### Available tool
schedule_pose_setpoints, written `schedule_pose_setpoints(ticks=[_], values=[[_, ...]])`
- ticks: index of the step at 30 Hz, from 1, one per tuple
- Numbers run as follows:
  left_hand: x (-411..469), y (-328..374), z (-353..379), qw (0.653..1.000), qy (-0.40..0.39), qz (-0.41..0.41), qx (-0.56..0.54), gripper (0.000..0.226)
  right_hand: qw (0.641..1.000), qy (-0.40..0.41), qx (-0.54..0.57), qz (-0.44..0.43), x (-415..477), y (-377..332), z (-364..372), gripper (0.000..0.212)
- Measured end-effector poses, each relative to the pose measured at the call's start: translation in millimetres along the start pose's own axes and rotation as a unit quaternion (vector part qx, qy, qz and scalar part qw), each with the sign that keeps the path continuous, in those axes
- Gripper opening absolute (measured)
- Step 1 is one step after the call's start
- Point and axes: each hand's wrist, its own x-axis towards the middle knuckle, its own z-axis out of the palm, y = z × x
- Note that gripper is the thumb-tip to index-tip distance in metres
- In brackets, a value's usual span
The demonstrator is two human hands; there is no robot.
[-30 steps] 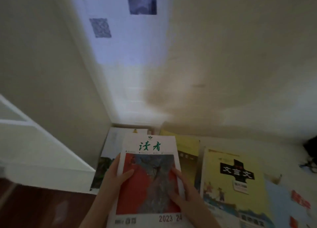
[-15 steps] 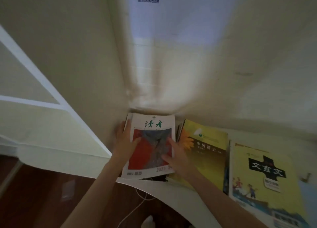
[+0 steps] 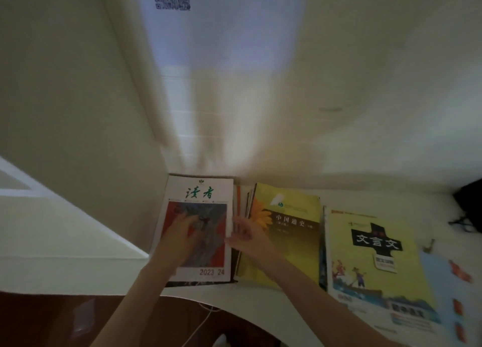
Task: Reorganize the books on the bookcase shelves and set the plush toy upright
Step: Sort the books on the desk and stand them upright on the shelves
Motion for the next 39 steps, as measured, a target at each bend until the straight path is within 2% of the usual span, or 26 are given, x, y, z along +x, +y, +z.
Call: schedule_pose_setpoints(ticks=[4,7,12,17,21,27,31,34,37,39], values=[[-1,76,-2,0.992,-0.030,0.070,-0.105,0.037,0.994,0.077,0.048,-0.058,-32,-5,-44,0.038],[0,136,17,0.980,-0.072,0.125,-0.137,0.037,0.984,0.143,0.052,-0.087,-59,-3,-83,0.048],[-17,221,80,0.959,-0.170,0.214,-0.081,0.037,0.964,0.244,0.057,-0.089,-126,18,-155,0.050],[-50,294,162,0.914,-0.287,0.286,-0.025,0.039,0.917,0.381,0.095,-0.067,-206,68,-225,0.050],[-79,345,227,0.881,-0.366,0.298,-0.019,0.037,0.863,0.488,0.128,-0.022,-270,122,-270,0.046],[-119,397,304,0.848,-0.474,0.236,-0.028,0.044,0.800,0.587,0.084,0.090,-338,200,-321,0.053],[-130,414,344,0.850,-0.474,0.227,0.020,0.055,0.795,0.582,0.076,0.151,-352,242,-347,0.060],[-129,417,373,0.867,-0.412,0.261,0.102,0.061,0.800,0.566,0.055,0.192,-352,266,-362,0.068],[-128,422,391,0.889,-0.371,0.256,0.082,0.055,0.793,0.558,0.050,0.240,-353,282,-375,0.077],[-127,428,396,0.901,-0.356,0.235,0.075,0.058,0.783,0.554,0.086,0.269,-352,290,-381,0.081]])
